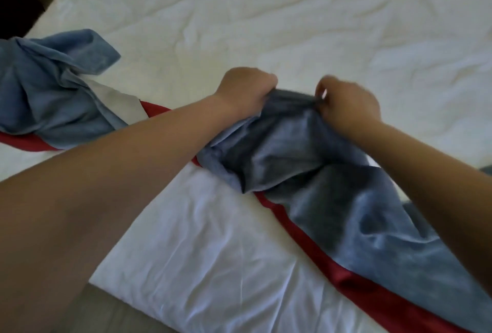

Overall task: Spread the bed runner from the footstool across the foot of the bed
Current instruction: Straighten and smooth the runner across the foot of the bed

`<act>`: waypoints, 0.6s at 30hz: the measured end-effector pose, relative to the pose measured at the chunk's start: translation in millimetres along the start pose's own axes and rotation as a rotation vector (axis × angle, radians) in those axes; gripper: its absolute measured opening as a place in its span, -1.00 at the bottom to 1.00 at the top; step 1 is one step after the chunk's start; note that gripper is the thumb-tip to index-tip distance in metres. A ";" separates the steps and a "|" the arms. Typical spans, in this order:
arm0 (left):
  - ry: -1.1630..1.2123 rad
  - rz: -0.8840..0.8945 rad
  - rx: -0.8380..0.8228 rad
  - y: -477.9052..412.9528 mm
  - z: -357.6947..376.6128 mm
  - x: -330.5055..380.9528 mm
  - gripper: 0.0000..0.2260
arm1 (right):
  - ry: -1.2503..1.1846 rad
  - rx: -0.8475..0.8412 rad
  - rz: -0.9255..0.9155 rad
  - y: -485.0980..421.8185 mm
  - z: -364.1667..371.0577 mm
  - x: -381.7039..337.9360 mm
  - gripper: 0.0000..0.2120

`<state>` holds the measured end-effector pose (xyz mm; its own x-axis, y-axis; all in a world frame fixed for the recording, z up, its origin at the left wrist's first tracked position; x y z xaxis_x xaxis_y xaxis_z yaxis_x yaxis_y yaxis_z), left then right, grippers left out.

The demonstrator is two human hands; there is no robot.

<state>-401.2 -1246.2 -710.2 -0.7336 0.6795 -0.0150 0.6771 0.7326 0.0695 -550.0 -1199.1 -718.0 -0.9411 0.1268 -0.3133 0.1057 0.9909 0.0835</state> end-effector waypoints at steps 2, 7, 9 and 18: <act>-0.013 -0.098 0.040 -19.0 -6.2 -9.3 -0.94 | 0.022 0.146 -0.051 -22.7 -18.4 -2.9 -0.89; -0.144 -0.313 -0.087 -42.4 -3.3 -48.8 -0.83 | -0.164 -0.099 0.031 -45.0 14.7 20.6 -0.84; -0.169 -0.337 -0.181 -42.5 7.2 -48.6 -0.83 | -0.153 -0.296 0.054 -33.6 35.6 39.5 -0.76; 0.199 0.273 -0.271 -72.3 24.5 93.8 -0.55 | -0.474 -0.690 0.284 35.5 65.4 97.6 -0.82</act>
<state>-517.6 -1234.5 -741.2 -0.5444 0.8065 0.2307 0.8276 0.4718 0.3041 -617.1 -1148.5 -807.5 -0.6604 0.5215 -0.5402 -0.0457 0.6902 0.7222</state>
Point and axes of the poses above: each hand's wrist, its own y-axis away from the middle knuckle, its own z-axis out of the palm, x = y × z, the point moved 8 cm from there along -y, towards the middle knuckle, and after that the axes turned 5 degrees about x, right-handed, at the moved point
